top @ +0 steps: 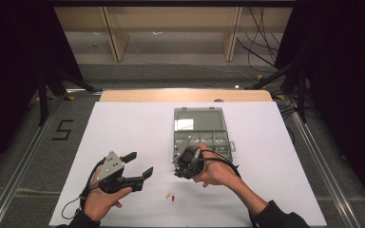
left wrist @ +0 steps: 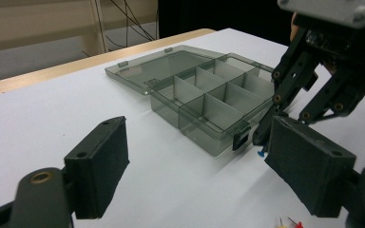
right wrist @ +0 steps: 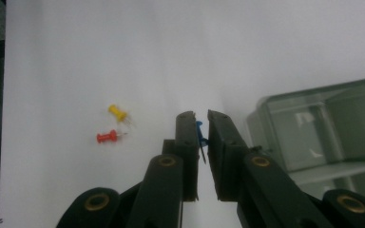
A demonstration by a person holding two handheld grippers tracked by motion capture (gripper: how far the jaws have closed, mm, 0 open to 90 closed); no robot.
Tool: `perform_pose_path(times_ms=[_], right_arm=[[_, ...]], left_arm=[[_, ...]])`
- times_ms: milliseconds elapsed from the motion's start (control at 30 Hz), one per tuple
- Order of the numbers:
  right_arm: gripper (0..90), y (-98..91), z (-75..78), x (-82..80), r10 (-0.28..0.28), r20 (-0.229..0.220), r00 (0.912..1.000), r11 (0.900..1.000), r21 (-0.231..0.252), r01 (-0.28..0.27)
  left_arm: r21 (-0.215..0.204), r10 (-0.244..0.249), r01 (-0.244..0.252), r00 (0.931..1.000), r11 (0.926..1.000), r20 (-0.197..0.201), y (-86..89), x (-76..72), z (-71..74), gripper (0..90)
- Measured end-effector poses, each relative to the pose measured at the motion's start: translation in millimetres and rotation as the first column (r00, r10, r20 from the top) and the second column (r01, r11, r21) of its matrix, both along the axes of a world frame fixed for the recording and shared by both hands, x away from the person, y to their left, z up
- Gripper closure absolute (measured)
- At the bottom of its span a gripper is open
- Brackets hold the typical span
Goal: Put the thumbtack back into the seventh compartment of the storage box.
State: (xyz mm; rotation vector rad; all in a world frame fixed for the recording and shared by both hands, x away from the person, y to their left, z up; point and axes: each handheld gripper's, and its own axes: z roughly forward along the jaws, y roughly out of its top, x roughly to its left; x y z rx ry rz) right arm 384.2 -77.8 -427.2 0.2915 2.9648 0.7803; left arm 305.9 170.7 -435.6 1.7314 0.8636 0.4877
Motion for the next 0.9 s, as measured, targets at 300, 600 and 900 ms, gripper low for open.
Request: perform_pose_path(times_ms=[300, 600, 900], right_arm=[[83.1, -22.8, 11.7, 10.2, -0.065, 0.016, 0.9978, 0.9979, 0.006, 0.065], [83.1, -50.0, 27.8, 24.1, -0.143, 0.051, 0.9885, 0.9893, 0.039, 0.141], [83.1, -76.1, 38.5, 34.8, -0.223, 0.069, 0.9723, 0.9746, 0.035, 0.221]], left_arm=[[-0.009, -0.011, 0.011, 0.9999, 0.9999, 0.01, -0.1, 0.2, 0.2, 20.8], [0.01, -0.011, 0.011, 0.9999, 0.9999, 0.013, 0.3, 0.1, 0.8, 20.8], [0.01, -0.011, 0.01, 0.9998, 0.9999, 0.014, 0.3, 0.0, 0.9, 20.8]])
